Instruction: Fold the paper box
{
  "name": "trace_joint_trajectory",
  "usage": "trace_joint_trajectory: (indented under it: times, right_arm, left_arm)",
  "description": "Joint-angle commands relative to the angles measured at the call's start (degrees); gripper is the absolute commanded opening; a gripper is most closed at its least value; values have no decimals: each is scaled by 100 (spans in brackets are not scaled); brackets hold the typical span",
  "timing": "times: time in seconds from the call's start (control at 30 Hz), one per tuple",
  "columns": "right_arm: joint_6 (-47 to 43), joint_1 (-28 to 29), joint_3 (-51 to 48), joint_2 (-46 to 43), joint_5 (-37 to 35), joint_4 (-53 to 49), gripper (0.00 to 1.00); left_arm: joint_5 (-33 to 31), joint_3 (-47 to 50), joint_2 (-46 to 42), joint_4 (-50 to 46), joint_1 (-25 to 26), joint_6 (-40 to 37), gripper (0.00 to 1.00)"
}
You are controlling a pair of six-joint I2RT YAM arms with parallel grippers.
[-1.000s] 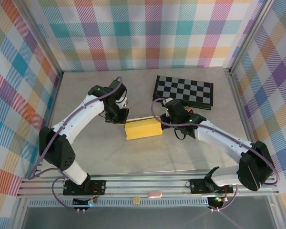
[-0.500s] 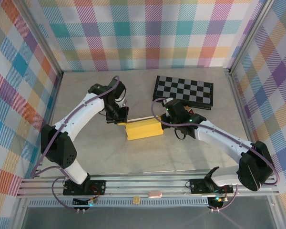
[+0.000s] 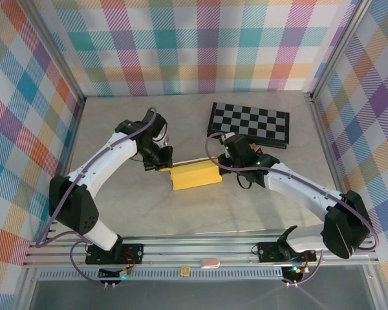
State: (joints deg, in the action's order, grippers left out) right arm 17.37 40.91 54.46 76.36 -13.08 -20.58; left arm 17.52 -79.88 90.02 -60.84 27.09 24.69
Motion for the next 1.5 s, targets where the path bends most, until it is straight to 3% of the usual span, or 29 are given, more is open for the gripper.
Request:
trace_joint_trajectory:
  times: [0.0,0.43,0.93,1.47]
  right_arm:
    - [62,66,-102,221,247,-640,0]
    - [21,67,-93,230,235,-662,0]
    - [21,67,-84,215,253,-650,0]
    - [30,66,-76,230,243,-646,0]
  left_arm:
    - [276,297,71,134,42,-24,0]
    - [-78,492,51,-66,40,-592,0]
    - [-188,-180,161,-317,42,-544,21]
    - [-156,-246,211,-345,134,-421,12]
